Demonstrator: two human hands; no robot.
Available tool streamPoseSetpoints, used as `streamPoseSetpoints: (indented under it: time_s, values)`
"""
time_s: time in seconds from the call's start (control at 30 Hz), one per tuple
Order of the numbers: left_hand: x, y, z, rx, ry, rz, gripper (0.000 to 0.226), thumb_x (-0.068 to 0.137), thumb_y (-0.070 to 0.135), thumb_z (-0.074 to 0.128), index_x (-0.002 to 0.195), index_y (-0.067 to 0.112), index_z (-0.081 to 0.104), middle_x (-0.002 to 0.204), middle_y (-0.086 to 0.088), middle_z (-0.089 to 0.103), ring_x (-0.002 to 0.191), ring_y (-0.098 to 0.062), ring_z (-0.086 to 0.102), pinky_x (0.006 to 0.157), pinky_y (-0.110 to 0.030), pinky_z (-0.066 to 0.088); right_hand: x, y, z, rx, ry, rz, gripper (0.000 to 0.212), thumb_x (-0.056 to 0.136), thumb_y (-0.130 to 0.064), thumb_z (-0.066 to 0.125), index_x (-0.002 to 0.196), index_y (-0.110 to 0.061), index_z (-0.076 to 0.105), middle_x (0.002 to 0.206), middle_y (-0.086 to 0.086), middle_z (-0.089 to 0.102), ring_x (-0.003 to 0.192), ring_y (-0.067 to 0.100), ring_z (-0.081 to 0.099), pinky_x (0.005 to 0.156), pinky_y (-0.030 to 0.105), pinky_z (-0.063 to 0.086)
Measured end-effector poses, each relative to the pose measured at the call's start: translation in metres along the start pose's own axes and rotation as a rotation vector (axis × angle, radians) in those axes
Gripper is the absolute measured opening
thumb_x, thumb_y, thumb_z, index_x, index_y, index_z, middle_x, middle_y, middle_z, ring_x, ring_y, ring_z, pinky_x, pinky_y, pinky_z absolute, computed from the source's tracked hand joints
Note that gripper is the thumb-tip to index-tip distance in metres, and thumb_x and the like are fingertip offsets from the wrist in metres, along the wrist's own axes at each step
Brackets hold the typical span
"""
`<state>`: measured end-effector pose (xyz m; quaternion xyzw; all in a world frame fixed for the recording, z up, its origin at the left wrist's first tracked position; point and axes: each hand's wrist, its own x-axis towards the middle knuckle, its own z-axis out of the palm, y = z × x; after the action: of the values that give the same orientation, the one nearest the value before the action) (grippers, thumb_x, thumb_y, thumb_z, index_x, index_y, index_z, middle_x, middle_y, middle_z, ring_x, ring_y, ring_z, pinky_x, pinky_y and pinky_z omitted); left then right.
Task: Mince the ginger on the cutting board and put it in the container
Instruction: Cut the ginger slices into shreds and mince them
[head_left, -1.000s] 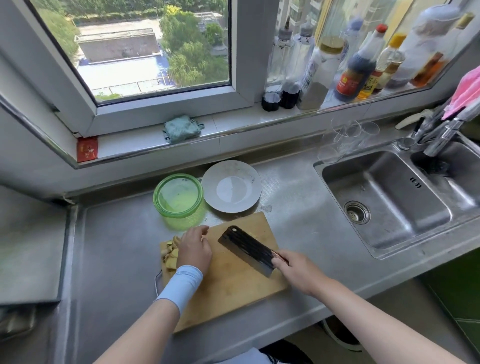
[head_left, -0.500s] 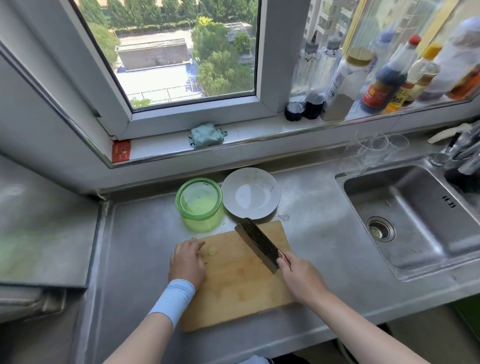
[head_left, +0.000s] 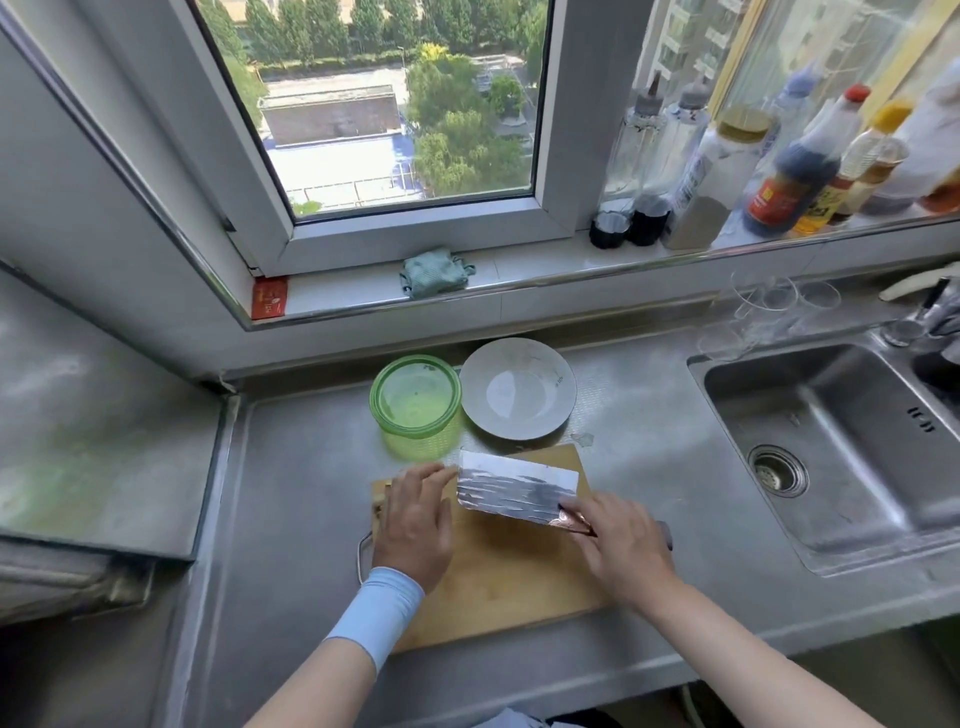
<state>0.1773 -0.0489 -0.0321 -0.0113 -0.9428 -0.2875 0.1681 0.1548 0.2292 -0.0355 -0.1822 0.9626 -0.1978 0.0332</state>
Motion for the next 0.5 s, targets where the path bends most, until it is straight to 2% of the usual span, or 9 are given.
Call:
streamPoseSetpoints:
  time_s: [0.07,0.17,0.27,0.37,0.5]
  values:
    - [0.000,0.003,0.011,0.011,-0.120,0.076,0.040,0.084,0.013,0.051,0.122,0.018,0.062,0.123,-0.002,0.057,0.109,-0.024,0.053,0.099,-0.037,0.044,0.010,0.014,-0.007,-0.027,0.014,-0.029,0.040,0.075,-0.026,0.080,0.108,-0.033,0.059,0.088,-0.012,0.060,0.081,0.019,0.063,0.065,0.036,0.047]
    - [0.002,0.008,0.029,0.091,-0.412,0.114,0.052,0.078,0.011,0.059,0.128,0.025,0.057,0.132,0.001,0.053,0.117,-0.026,0.051,0.098,-0.045,0.047,0.021,0.028,-0.009,-0.029,-0.020,-0.024,0.037,0.075,-0.020,0.082,0.105,-0.030,0.064,0.089,-0.010,0.060,0.084,0.020,0.062,0.070,0.037,0.046]
    - [0.008,0.019,0.040,0.217,-0.614,0.093,0.051,0.091,0.021,0.052,0.140,0.030,0.047,0.145,0.006,0.042,0.134,-0.022,0.038,0.110,-0.039,0.034,0.030,0.037,-0.004,-0.023,-0.084,-0.041,0.034,0.075,-0.017,0.081,0.104,-0.028,0.065,0.092,-0.007,0.060,0.088,0.024,0.060,0.072,0.035,0.041]
    - [0.014,0.025,0.044,0.271,-0.657,0.074,0.049,0.097,0.027,0.046,0.145,0.030,0.042,0.148,0.007,0.037,0.137,-0.020,0.034,0.113,-0.034,0.028,0.036,0.043,0.004,0.020,-0.144,-0.045,0.032,0.079,-0.017,0.076,0.107,-0.025,0.064,0.098,-0.005,0.057,0.094,0.024,0.056,0.076,0.035,0.038]
    - [0.018,0.027,0.047,0.285,-0.687,0.039,0.046,0.097,0.030,0.045,0.143,0.031,0.043,0.147,0.008,0.038,0.136,-0.018,0.034,0.113,-0.035,0.029,0.039,0.042,0.005,0.038,-0.217,-0.053,0.024,0.088,-0.022,0.068,0.111,-0.023,0.062,0.104,-0.001,0.053,0.100,0.024,0.052,0.078,0.033,0.033]
